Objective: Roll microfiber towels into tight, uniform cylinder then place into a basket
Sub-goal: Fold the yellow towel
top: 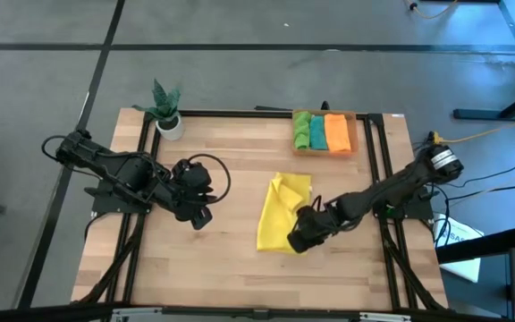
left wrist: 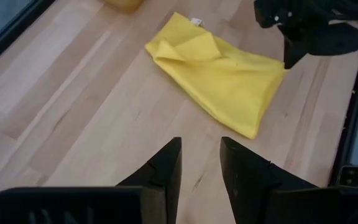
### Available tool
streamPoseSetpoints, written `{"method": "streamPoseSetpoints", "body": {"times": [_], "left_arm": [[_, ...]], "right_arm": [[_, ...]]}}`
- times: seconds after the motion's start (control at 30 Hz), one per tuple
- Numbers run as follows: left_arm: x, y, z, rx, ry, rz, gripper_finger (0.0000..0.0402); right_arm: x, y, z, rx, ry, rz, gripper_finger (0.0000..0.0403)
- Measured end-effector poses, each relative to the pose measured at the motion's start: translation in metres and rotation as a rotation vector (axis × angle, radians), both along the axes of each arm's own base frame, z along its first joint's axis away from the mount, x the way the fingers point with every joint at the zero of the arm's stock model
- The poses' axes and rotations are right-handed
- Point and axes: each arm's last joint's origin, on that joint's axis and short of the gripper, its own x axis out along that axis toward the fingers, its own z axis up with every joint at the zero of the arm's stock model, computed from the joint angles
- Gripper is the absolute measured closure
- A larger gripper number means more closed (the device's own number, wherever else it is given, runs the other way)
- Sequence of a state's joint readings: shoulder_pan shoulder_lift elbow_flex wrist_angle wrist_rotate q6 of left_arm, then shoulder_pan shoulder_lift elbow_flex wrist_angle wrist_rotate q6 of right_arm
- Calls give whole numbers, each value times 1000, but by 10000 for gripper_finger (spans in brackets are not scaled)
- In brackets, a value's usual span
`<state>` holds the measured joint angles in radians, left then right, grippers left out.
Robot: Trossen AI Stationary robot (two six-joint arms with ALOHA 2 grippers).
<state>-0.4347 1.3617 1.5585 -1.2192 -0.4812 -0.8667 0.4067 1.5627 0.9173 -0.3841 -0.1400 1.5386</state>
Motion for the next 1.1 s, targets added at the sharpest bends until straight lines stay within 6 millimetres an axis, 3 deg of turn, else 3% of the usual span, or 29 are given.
{"method": "streamPoseSetpoints", "body": {"times": [0.4,1.1], "left_arm": [[0,0,0,18,3,-24,301],[1,0,0,19,1,-28,303]], "right_arm": [[14,15,-39,39,59,51,399],[14,15,-40,62,88,22,393]]}}
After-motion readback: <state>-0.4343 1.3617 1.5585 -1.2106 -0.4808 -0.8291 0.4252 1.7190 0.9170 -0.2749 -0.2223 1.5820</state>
